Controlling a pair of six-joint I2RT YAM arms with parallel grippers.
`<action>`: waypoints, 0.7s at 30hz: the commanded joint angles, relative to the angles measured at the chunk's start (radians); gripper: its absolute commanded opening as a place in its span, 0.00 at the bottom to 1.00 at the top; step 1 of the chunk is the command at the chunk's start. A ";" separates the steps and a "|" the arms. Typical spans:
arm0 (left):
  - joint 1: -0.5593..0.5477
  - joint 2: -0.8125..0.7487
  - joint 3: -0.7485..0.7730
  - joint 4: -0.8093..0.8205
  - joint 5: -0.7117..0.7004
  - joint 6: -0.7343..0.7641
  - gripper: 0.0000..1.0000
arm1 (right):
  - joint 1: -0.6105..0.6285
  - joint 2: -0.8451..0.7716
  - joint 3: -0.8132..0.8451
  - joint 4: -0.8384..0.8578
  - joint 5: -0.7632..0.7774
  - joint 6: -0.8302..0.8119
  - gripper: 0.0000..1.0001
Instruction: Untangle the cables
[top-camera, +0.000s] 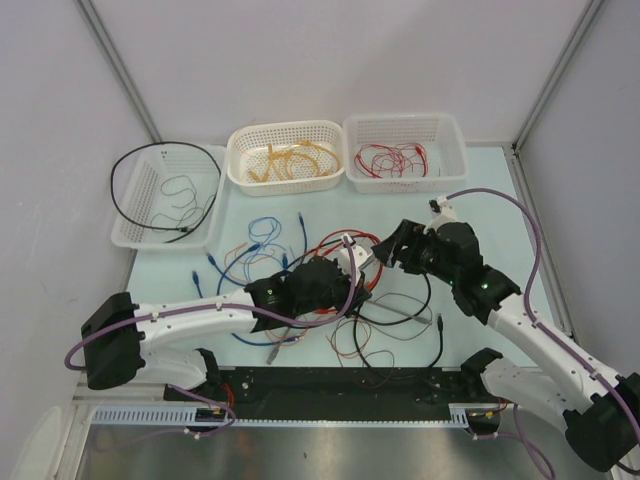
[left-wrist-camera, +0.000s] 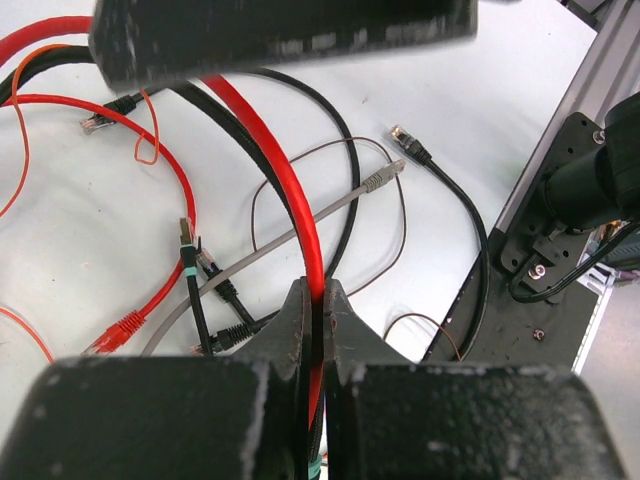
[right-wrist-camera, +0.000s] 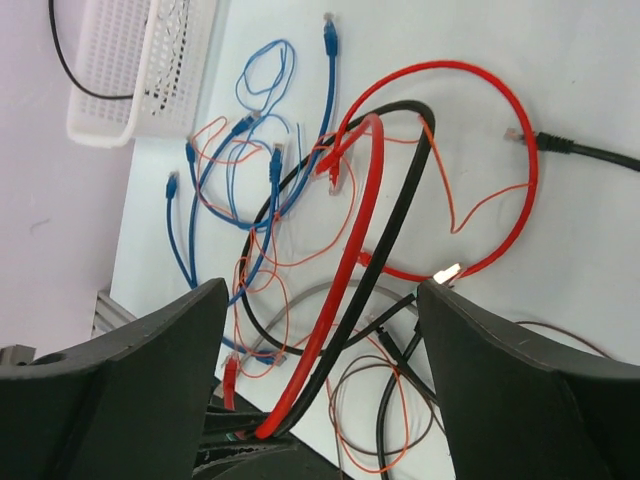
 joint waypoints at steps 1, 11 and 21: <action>-0.014 -0.006 0.000 0.046 -0.010 0.028 0.00 | -0.030 0.009 0.061 -0.029 0.006 -0.045 0.80; -0.047 -0.001 0.006 0.048 -0.016 0.026 0.01 | -0.034 0.115 0.087 0.032 -0.036 -0.054 0.74; -0.082 0.028 0.021 0.046 -0.024 0.023 0.01 | -0.031 0.111 0.086 0.051 -0.030 -0.062 0.55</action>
